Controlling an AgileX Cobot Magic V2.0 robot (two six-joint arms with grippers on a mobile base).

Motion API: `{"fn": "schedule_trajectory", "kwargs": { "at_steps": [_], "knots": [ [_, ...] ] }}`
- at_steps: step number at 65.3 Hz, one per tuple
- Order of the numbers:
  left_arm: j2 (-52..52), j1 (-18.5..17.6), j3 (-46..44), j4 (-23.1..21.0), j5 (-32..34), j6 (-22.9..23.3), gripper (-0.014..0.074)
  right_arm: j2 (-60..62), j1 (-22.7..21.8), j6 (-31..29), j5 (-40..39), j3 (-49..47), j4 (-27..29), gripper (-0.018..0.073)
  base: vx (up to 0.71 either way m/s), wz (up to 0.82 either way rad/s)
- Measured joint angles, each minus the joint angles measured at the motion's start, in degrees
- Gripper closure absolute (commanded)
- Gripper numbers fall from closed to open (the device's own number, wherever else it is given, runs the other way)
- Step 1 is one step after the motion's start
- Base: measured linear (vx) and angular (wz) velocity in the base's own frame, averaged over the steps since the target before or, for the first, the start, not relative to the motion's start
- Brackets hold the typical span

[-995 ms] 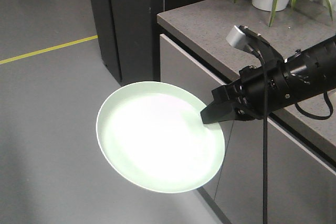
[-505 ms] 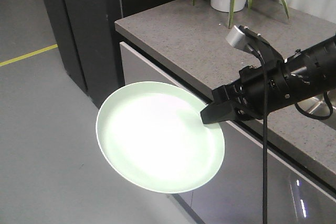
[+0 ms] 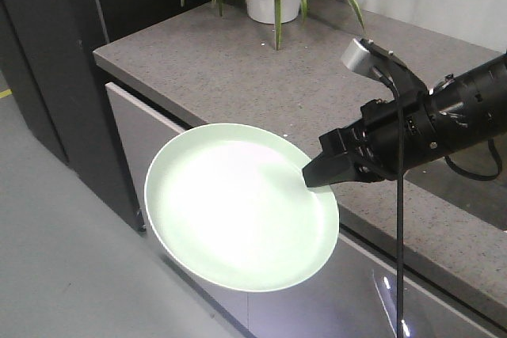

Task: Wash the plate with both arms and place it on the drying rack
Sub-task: 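Keep holding the plate while the base drives toward the sink, then carry the plate with the right gripper over the steel sink basin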

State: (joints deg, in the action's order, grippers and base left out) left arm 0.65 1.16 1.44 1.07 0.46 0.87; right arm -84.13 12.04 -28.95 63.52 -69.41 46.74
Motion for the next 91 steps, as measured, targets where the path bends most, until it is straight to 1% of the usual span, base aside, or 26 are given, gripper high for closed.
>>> {"fn": "schedule_trajectory", "kwargs": {
  "at_steps": [91],
  "knots": [
    [0.0,0.0,0.0,0.0,0.0,0.0,0.0603,0.0,0.0,0.0,0.0,0.0,0.0,0.0568,0.1,-0.32]
  ]
}}
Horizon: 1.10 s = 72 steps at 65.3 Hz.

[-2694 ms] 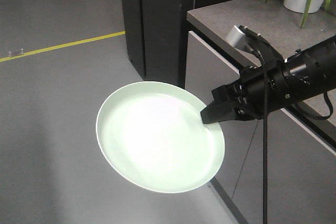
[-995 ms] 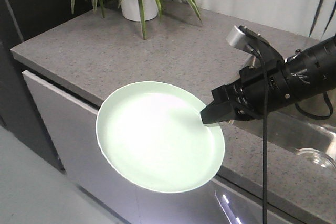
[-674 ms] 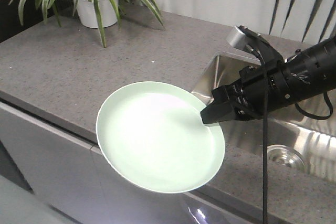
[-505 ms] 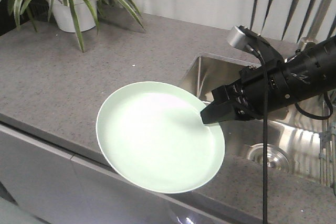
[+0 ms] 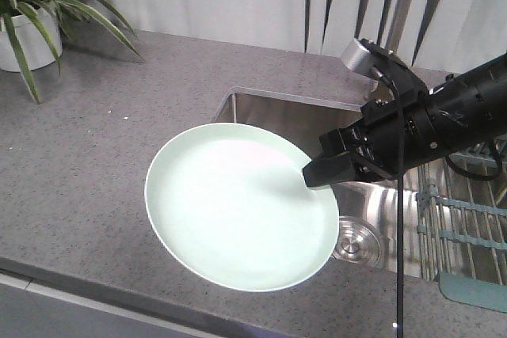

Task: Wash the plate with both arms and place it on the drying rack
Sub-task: 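Carry the plate with the right gripper over the steel sink basin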

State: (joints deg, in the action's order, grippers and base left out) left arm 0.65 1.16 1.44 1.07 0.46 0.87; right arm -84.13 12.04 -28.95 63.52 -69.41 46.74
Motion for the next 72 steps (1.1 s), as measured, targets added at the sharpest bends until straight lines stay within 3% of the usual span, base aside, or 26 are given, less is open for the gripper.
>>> {"fn": "schedule_trajectory", "kwargs": {
  "at_steps": [72],
  "knots": [
    [0.0,0.0,0.0,0.0,0.0,0.0,0.0603,0.0,0.0,0.0,0.0,0.0,0.0,0.0568,0.06,-0.19]
  ]
}}
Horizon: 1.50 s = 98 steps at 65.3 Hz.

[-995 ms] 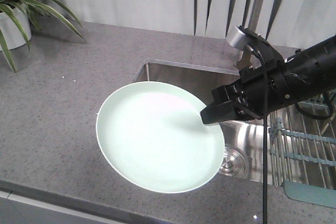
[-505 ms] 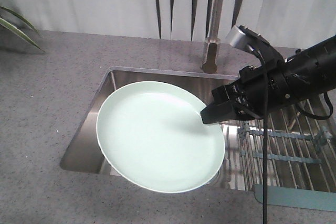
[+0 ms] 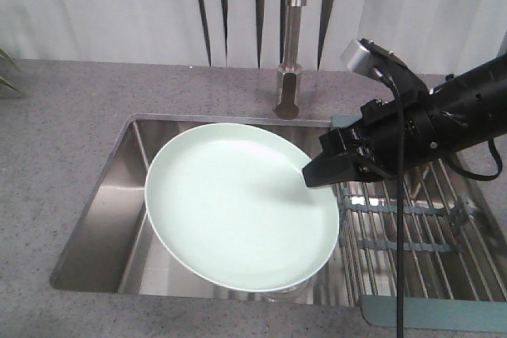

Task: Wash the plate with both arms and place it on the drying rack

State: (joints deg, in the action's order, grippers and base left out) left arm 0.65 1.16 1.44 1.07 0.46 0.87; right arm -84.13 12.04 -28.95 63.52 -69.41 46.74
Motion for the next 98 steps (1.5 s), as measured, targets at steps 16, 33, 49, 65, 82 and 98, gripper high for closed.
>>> {"fn": "schedule_trajectory", "kwargs": {
  "at_steps": [16,33,49,65,82,98],
  "knots": [
    [0.0,0.0,0.0,0.0,0.0,0.0,0.0603,0.0,0.0,0.0,0.05,0.0,0.0,0.0568,0.06,-0.07],
    [0.0,0.0,0.0,0.0,0.0,0.0,0.0603,0.0,0.0,0.0,0.0,0.0,0.0,0.0568,0.07,-0.09],
    [0.0,0.0,0.0,0.0,0.0,0.0,0.0603,0.0,0.0,0.0,0.0,0.0,0.0,0.0568,0.06,-0.1],
    [0.0,0.0,0.1,0.0,-0.01,0.0,0.0603,0.01,-0.07,0.0,-0.15,0.0,-0.04,0.0568,0.01,-0.03],
    [0.0,0.0,0.1,0.0,-0.01,0.0,0.0603,0.06,-0.07,0.0,0.0,0.0,0.03,0.0568,0.0,0.0],
    [0.0,0.0,0.1,0.0,-0.01,0.0,0.0603,0.18,-0.07,0.0,0.0,0.0,-0.01,0.0568,-0.01,-0.02]
  ]
}}
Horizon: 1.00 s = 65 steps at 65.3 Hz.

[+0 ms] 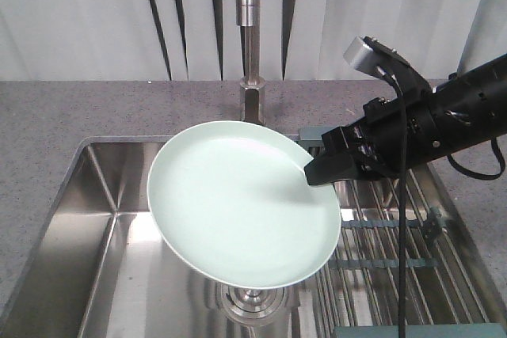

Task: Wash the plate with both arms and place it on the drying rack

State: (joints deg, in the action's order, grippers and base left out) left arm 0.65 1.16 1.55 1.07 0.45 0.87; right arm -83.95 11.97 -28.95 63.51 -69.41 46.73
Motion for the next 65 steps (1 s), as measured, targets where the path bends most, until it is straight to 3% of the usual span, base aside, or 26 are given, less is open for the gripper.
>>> {"fn": "schedule_trajectory", "kwargs": {
  "at_steps": [34,42,51,65],
  "knots": [
    [0.0,0.0,-0.06,0.0,1.82,0.0,0.0603,0.0,0.0,0.0,0.0,0.0,0.0,0.0568,0.0,0.0],
    [0.0,0.0,-2.79,0.0,2.22,1.99,0.0603,0.0,0.0,0.0,0.0,0.0,0.0,0.0568,0.0,0.0],
    [-0.36,0.0,-11.22,0.0,-3.64,3.35,0.0603,0.0,0.0,0.0,0.0,0.0,0.0,0.0568,0.0,0.0],
    [-9.91,0.0,-26.34,0.0,-19.1,3.43,0.0603,0.0,0.0,0.0,0.0,0.0,0.0,0.0568,0.0,0.0]
  ]
}}
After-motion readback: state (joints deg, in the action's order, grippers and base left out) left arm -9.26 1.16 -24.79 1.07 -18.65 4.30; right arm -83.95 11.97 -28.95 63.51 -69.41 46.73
